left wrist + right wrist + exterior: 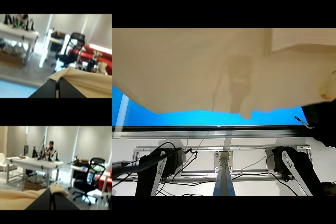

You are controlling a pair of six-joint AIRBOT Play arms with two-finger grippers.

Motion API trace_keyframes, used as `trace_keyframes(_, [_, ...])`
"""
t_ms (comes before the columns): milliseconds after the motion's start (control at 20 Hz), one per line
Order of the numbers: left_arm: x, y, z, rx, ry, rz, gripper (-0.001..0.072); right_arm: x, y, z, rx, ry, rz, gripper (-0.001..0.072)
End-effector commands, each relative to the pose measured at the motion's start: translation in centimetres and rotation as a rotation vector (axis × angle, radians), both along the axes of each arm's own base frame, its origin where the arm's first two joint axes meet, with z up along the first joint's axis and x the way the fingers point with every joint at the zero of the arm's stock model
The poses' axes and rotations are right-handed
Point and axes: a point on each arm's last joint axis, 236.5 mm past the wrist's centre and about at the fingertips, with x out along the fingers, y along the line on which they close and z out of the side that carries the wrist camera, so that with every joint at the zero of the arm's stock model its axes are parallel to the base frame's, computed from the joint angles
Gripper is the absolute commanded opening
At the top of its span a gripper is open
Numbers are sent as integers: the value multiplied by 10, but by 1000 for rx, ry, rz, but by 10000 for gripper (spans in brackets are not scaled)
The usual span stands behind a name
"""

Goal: Fold the clothes and pants, and hang the long-sleeved shirts on hangers.

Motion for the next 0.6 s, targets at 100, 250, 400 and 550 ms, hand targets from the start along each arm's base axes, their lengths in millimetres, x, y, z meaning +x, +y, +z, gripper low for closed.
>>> trace_keyframes(100, [111, -2, -150, -26, 472, -124, 10, 123, 4, -158, 77, 587, 125, 11])
trace_keyframes(250, [174, -16, -253, 53, 681, -209, 11, 172, 8, -287, 77, 976, 219, 12])
trace_keyframes(400, [225, -11, -334, 28, 760, -178, 11, 208, -1, -397, 120, 1221, 228, 12])
trace_keyframes(550, [259, -2, -375, 27, 734, -112, 10, 241, -14, -478, 174, 1329, 178, 12])
